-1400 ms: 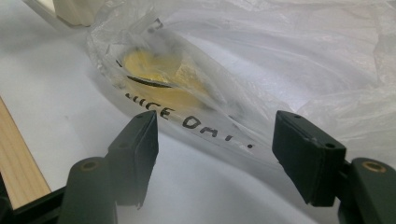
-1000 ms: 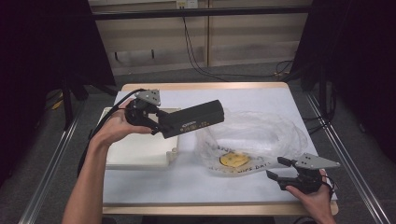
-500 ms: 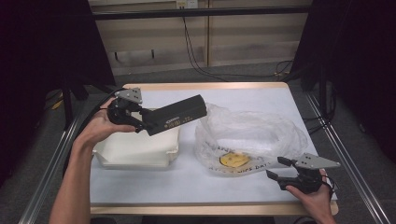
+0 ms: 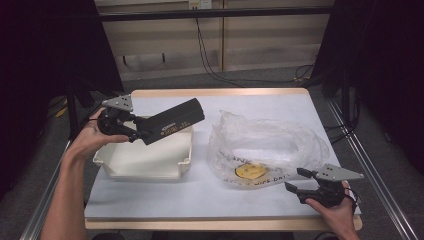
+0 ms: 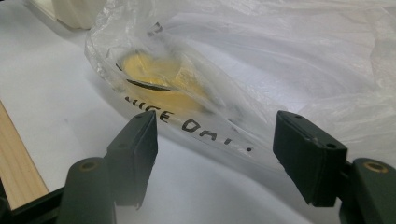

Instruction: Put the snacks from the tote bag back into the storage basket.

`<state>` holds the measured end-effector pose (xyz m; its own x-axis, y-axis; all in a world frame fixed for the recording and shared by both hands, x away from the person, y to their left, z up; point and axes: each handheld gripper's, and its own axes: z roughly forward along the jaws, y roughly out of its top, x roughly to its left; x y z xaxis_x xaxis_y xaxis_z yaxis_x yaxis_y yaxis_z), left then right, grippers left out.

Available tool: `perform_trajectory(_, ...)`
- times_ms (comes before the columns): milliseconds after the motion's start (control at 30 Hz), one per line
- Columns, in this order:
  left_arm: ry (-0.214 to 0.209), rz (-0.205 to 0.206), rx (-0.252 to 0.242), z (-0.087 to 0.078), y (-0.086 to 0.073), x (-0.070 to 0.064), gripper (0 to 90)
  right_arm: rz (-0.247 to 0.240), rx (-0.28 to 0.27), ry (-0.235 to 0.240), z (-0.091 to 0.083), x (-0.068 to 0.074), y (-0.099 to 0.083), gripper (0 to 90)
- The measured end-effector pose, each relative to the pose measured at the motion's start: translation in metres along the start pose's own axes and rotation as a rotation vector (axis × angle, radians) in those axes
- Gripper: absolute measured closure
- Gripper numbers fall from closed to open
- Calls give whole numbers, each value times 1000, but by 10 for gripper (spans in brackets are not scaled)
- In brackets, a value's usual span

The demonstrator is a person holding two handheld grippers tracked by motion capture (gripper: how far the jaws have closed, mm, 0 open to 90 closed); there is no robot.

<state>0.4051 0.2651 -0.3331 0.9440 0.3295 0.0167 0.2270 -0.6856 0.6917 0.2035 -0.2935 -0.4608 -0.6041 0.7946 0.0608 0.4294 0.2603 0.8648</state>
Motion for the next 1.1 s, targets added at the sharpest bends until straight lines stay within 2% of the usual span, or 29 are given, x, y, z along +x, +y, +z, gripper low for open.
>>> perform_trajectory(133,16,-21,7,-4,-10,7,431,0,1,1,1,0,0,309)
perform_trajectory(233,18,-18,8,-6,-17,10,431,-2,-2,0,1,0,1,309)
perform_trajectory(400,36,-13,39,-6,-27,16,431,1,-2,1,1,0,1,308)
perform_trajectory(667,20,5,80,3,-38,21,432,-3,-3,2,2,-2,1,308)
perform_trajectory(733,19,-8,83,5,-40,24,431,-1,-3,1,1,-1,1,308)
perform_trajectory(800,28,-4,90,8,-43,25,431,-1,-5,-4,1,-1,1,307)
perform_trajectory(933,9,2,123,11,-46,27,431,3,-4,-1,1,-2,1,307)
perform_trajectory(1100,4,2,124,17,-51,31,431,-1,-3,1,1,-1,1,307)
